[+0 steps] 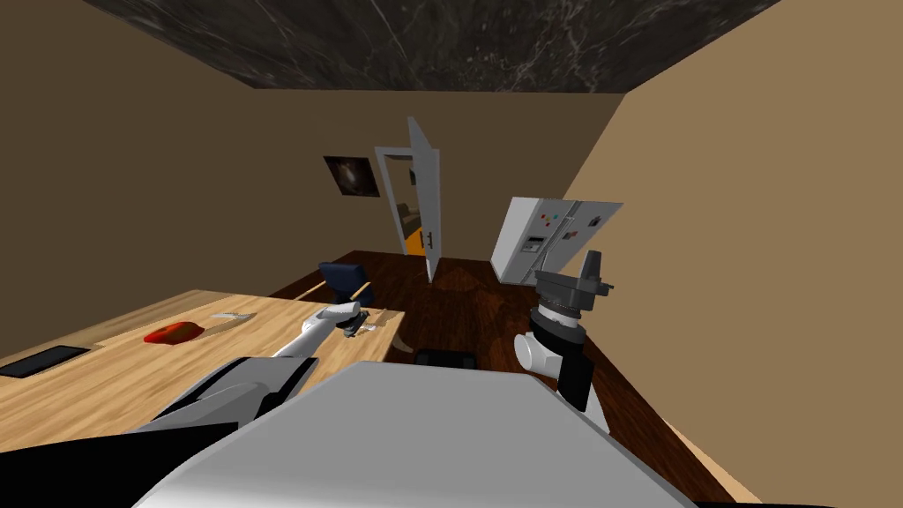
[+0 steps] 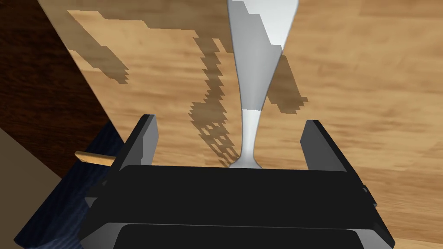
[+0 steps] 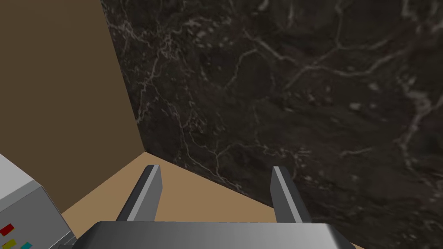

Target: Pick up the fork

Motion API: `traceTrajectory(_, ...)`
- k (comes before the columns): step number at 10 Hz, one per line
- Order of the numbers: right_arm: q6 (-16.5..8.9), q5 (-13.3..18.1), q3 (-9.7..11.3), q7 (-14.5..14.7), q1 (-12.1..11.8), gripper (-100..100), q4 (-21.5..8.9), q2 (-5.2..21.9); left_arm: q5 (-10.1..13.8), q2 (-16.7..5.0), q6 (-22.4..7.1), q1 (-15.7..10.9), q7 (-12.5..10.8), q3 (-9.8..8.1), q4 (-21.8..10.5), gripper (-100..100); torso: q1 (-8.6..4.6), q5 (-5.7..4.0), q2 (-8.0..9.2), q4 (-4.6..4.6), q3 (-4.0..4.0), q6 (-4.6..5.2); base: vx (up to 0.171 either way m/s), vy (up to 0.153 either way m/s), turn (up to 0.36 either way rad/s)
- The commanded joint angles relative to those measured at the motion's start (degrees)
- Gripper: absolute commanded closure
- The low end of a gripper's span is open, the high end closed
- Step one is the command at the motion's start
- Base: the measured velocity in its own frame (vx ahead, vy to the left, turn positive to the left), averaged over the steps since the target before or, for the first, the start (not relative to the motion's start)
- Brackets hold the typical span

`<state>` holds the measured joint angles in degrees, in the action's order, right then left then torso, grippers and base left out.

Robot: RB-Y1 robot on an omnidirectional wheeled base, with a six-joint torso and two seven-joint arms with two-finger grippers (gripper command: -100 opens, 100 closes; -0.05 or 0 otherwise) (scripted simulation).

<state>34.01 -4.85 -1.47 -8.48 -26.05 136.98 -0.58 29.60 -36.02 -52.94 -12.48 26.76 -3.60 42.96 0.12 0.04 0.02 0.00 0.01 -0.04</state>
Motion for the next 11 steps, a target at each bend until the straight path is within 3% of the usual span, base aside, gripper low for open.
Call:
traceTrajectory(1, 0.00, 0.00, 0.00, 0.00, 0.00, 0, 0.00, 0.00, 0.00, 0.00, 0.00, 0.00, 0.00, 0.00, 0.00, -100, 0.00, 0.00, 0.00, 0.00, 0.00, 0.00, -0.002, 0.016, -0.024)
traceTrajectory(2, 0.00, 0.00, 0.00, 0.00, 0.00, 0, 0.00, 0.00, 0.01, 0.01, 0.18, 0.04, -0.01, -0.03, -0.07, 100, -0.06, -0.01, -0.01, 0.00, 0.00, -0.02, 0.000, 0.000, 0.000)
traceTrajectory(6, 0.00, 0.00, 0.00, 0.00, 0.00, 0, 0.00, 0.00, 0.02, 0.00, 0.10, 0.07, -0.08, -0.05, -0.11, 100, -0.11, -0.03, -0.01, 0.01, 0.00, 0.02, -0.001, 0.000, 0.003)
traceTrajectory(7, 0.00, 0.00, 0.00, 0.00, 0.00, 0, 0.00, 0.00, 0.02, 0.01, 0.09, 0.07, -0.08, -0.05, -0.12, 0, -0.12, -0.03, -0.01, 0.02, 0.01, 0.03, 0.000, 0.000, 0.000)
traceTrajectory(8, 0.00, 0.00, 0.00, 0.00, 0.00, 0, 0.00, 0.00, -0.15, -0.13, -1.29, -0.24, -0.19, 0.37, 1.53, 100, -0.12, -0.03, 0.00, 0.02, 0.01, 0.02, 0.003, -0.019, 0.173)
traceTrajectory(10, 0.00, 0.00, 0.00, 0.00, -0.01, 0, 0.00, -0.01, -0.24, -0.55, -3.74, -1.14, -0.13, 1.02, 3.71, 100, -0.24, -0.07, 0.03, 0.04, 0.04, -0.01, 0.002, -0.039, 0.168)
traceTrajectory(11, 0.00, 0.00, 0.00, 0.00, -0.01, 0, 0.00, -0.01, -0.18, -0.46, -2.84, -0.48, -0.20, 0.74, 3.32, 100, -0.29, -0.08, 0.04, 0.04, 0.04, 0.00, 0.000, -0.021, 0.029)
